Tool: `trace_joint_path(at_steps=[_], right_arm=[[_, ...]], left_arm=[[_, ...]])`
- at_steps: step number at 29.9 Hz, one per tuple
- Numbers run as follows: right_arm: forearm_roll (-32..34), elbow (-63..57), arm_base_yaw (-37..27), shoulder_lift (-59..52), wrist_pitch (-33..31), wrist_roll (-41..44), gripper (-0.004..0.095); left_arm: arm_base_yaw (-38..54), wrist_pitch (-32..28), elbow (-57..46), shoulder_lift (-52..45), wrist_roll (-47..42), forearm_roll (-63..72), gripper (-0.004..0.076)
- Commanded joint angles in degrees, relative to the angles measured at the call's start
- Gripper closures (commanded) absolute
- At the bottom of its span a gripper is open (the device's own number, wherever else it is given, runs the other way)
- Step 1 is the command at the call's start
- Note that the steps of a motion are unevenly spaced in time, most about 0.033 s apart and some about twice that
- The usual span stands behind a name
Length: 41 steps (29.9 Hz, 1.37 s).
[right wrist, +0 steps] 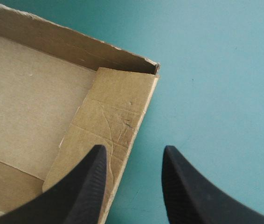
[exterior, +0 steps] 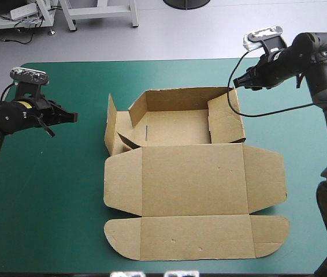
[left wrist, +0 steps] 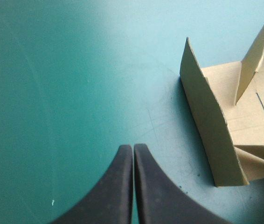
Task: Fold the box
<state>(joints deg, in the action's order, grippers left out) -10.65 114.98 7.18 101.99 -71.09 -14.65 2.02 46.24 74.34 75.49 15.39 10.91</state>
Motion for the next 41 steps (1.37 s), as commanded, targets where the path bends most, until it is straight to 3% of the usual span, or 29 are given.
trace_joint_path(at_steps=[1,29,32,35,41], right_arm=[[-0.7,1.7,0.0,0.4,-0.4,0.5,0.0536],[-7.9,-4.0,0.0,12.5,-0.4,1.4,0.0541],[-9.4,-4.0,0.0,13.7,-0.3,1.0,0.0644],[-9.7,-4.0,0.0,13.8,0.8,1.0,0.0900],[-14.4,-3.2,0.0,13.5,3.7,1.3,0.0931]], left_arm=[[3.0,0.6,2.1,-2.0,3.4,6.4,0.0720],[4.7,3.6,2.1,-1.9,6.6,11.2,0.0721],[4.7,2.8,2.1,-1.9,6.6,11.2,0.0721],[4.7,1.1,2.0,-1.9,6.8,11.2,0.0721],[4.7,0.2,2.0,-1.9,7.1,11.1,0.0722]])
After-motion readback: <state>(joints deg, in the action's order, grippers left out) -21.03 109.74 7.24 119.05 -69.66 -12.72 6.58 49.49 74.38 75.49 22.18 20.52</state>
